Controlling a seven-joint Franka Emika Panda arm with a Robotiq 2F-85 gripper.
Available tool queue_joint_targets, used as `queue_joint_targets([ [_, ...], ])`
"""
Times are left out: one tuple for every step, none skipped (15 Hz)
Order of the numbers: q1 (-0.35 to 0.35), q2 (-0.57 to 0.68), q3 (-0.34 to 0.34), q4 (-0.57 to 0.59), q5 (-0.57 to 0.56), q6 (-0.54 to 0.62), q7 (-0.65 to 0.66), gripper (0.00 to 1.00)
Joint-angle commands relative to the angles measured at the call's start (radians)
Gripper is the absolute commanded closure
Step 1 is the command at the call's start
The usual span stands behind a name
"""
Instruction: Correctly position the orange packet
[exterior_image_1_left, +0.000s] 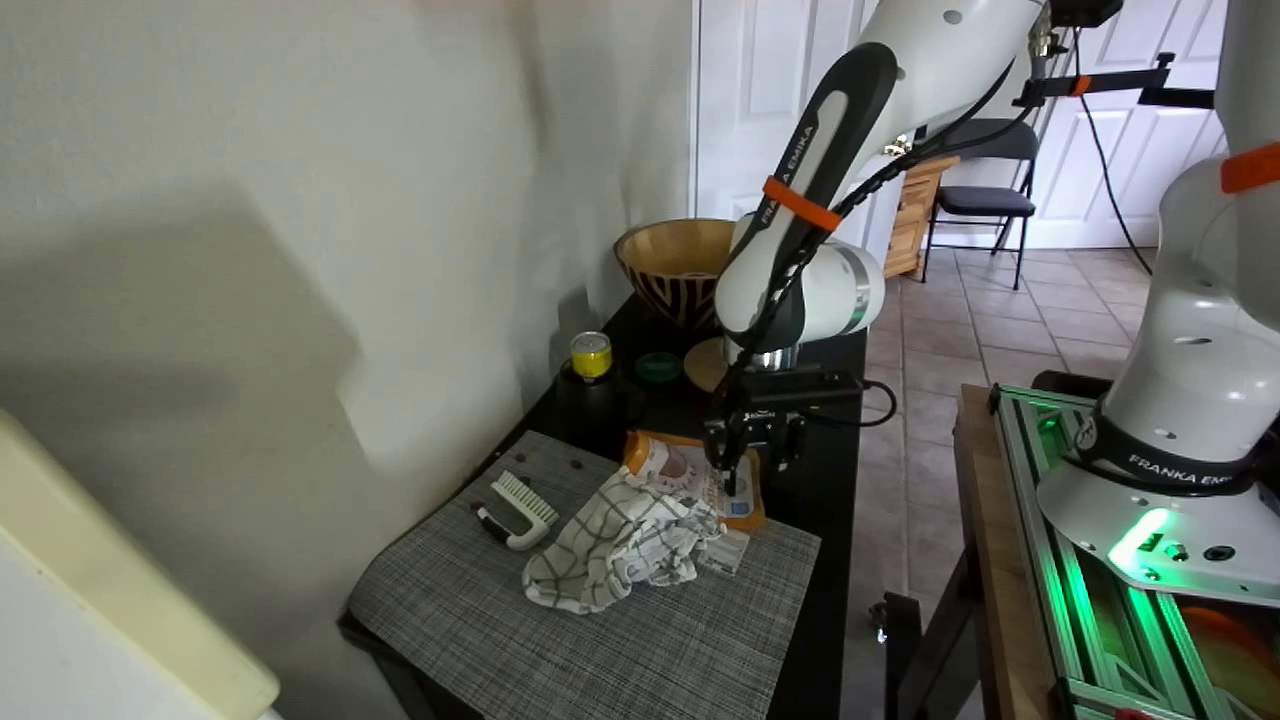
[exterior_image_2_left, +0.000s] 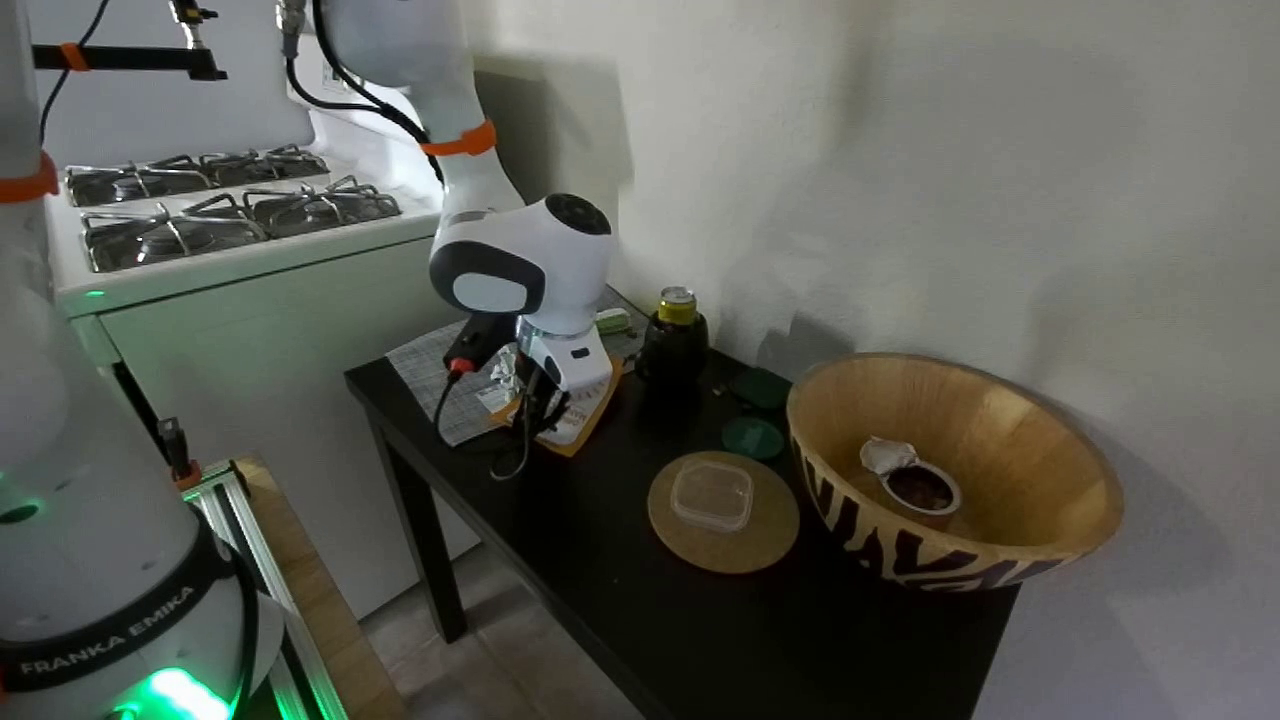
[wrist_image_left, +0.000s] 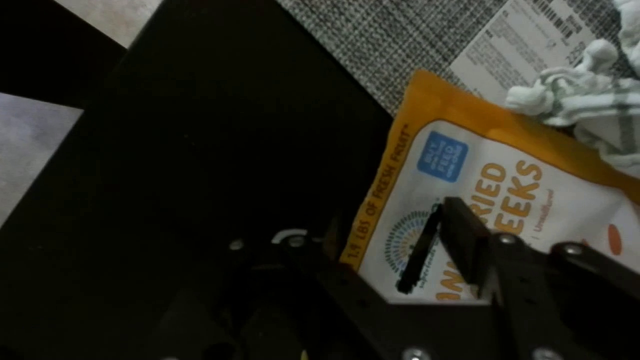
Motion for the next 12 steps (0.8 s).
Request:
queue_joint_targets([
  [0.009, 0.018, 0.017, -0.004, 0.018, 0.053, -0.012, 0.76],
  [0.009, 0.012, 0.02, -0.005, 0.016, 0.055, -0.015, 0.84],
  [0.01, 0.006, 0.024, -0.008, 0.014, 0.059, -0.017, 0.91],
  [0.014, -0.007, 0.024, -0.015, 0.005, 0.064, -0.015, 0.98],
  [0.014, -0.017, 0.027, -0.021, 0.003, 0.067, -0.02, 1.0],
  [0.016, -0.034, 0.026, -0.034, -0.001, 0.069, -0.022, 1.0],
  [0.016, -0.057, 0.024, -0.048, -0.011, 0.056, -0.033, 1.0],
  [0.015, -0.092, 0.019, -0.072, -0.033, 0.028, -0.05, 0.99],
  [0.008, -0.136, 0.021, -0.105, -0.034, 0.021, -0.079, 0.99],
  [0.006, -0.177, 0.016, -0.139, -0.04, 0.026, -0.096, 0.99],
  [0.001, -0.236, 0.014, -0.187, -0.038, 0.034, -0.122, 0.99],
  [-0.001, -0.298, 0.009, -0.236, -0.041, 0.042, -0.139, 0.99],
])
